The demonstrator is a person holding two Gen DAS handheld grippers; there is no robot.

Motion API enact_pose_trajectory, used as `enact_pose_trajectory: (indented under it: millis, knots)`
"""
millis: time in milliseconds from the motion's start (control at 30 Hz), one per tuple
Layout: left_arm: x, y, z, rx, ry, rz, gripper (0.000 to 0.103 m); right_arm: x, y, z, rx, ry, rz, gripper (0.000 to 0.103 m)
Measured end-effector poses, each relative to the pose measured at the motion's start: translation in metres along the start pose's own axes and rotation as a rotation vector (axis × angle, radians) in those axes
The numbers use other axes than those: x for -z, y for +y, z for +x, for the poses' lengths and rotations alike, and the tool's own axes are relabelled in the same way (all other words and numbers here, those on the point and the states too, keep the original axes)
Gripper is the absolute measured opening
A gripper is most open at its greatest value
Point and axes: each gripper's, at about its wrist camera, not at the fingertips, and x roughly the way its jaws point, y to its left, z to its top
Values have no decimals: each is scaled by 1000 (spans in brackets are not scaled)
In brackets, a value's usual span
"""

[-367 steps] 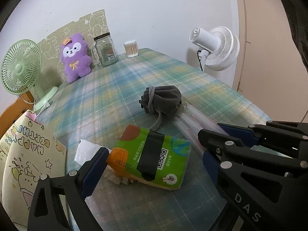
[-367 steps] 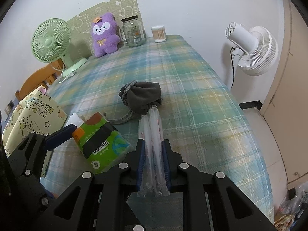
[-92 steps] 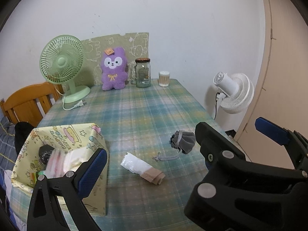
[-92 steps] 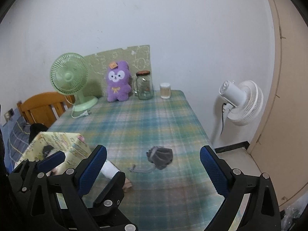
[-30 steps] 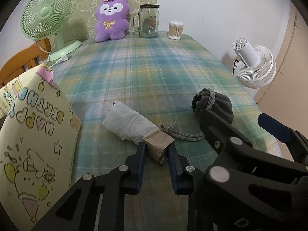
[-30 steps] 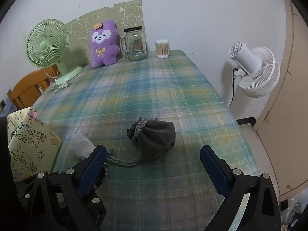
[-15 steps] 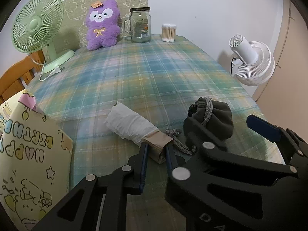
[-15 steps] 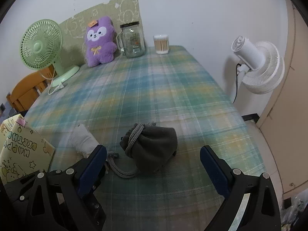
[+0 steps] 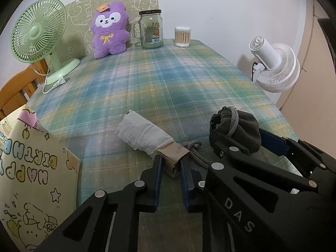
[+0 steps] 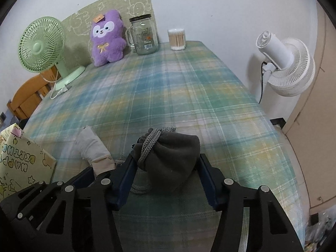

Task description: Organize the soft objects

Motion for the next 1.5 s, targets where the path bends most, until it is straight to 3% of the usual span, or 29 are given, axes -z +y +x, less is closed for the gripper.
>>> enact_pose_trajectory:
  millis: [333, 1500]
  knots:
    - [7, -4, -14, 27, -7, 17, 5, 10, -1, -19, -3, -17, 11, 59]
    - [26, -5, -100, 67, -157, 43, 0, 31, 14, -117, 20, -166, 36, 58]
